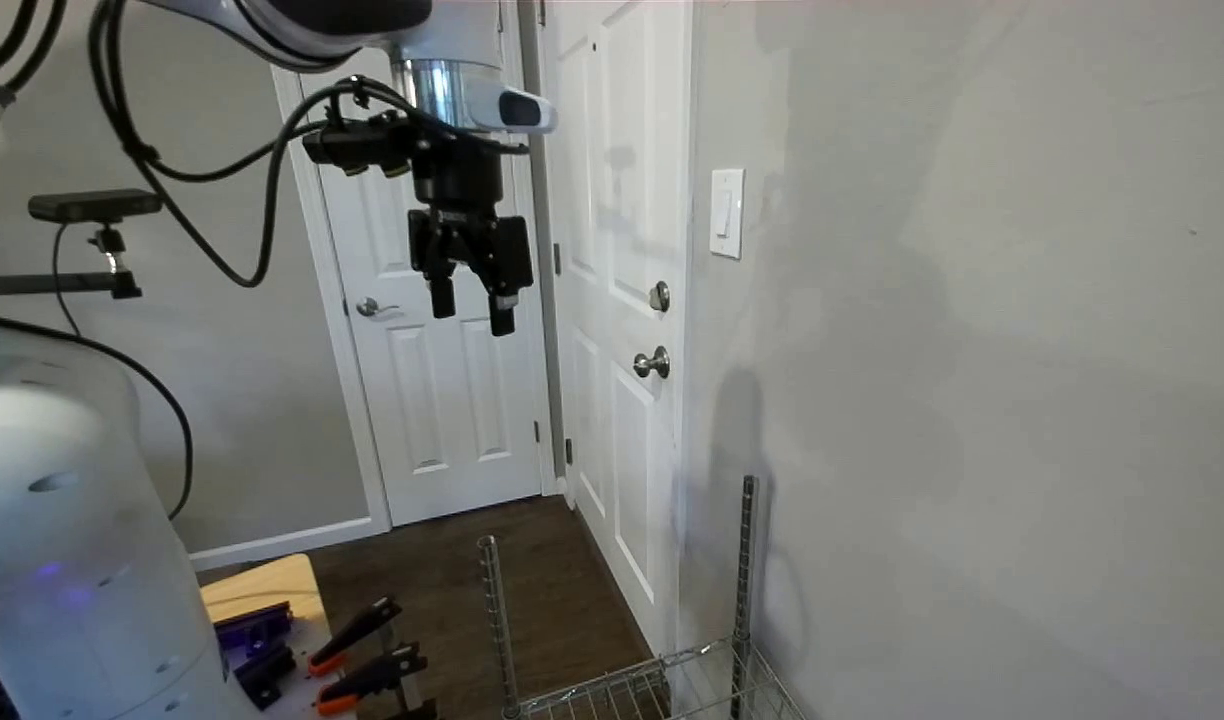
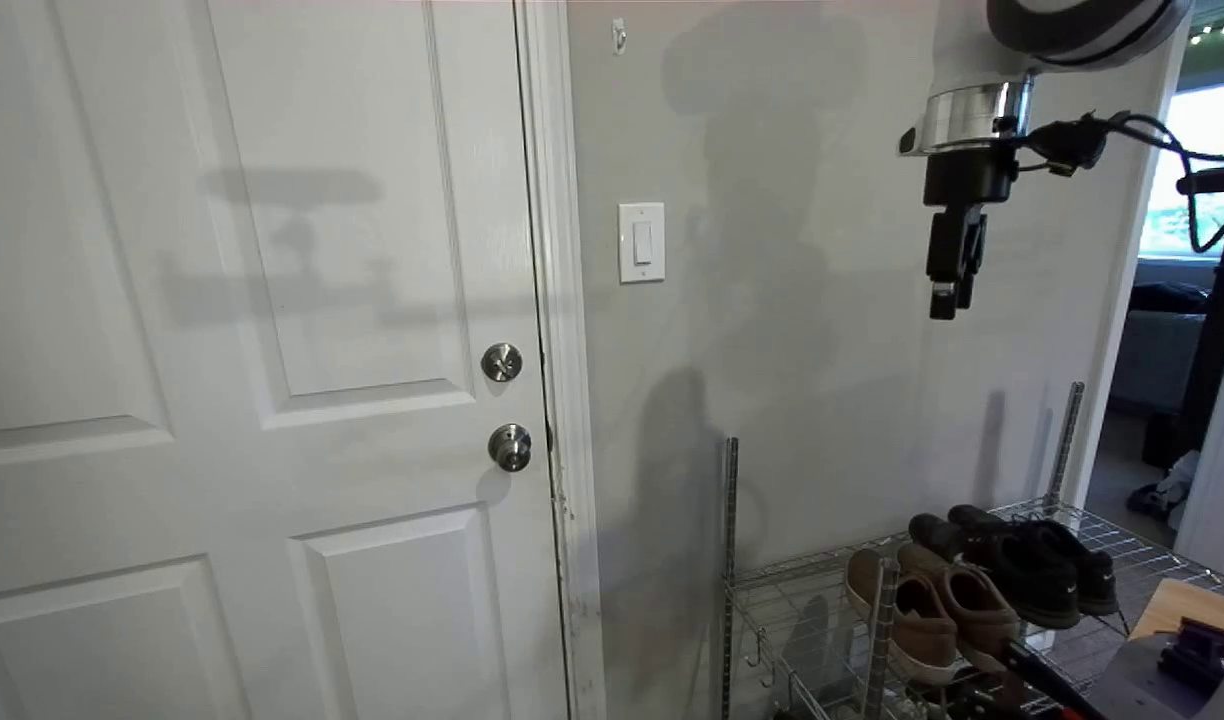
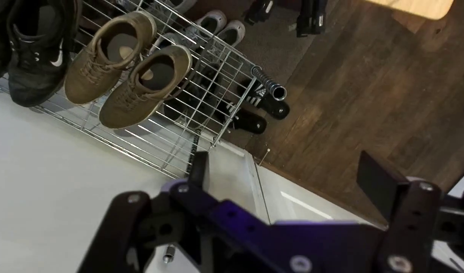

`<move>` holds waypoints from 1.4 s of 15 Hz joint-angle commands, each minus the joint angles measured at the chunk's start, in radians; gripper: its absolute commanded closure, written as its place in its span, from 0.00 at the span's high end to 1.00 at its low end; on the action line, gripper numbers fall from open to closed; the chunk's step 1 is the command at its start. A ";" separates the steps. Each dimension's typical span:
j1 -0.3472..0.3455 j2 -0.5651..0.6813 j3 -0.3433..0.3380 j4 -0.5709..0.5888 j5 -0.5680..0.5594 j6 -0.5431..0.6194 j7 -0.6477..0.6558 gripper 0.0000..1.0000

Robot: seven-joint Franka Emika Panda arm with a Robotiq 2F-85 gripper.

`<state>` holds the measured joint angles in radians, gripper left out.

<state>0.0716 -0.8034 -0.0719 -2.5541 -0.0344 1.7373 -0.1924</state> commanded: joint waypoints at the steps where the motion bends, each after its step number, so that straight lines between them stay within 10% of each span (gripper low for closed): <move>1: 0.015 0.059 0.031 0.004 0.019 0.010 0.007 1.00; 21: -0.072 0.239 -0.004 0.112 -0.008 0.072 0.048 1.00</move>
<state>0.0194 -0.6010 -0.0891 -2.4106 -0.0347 1.7801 -0.1727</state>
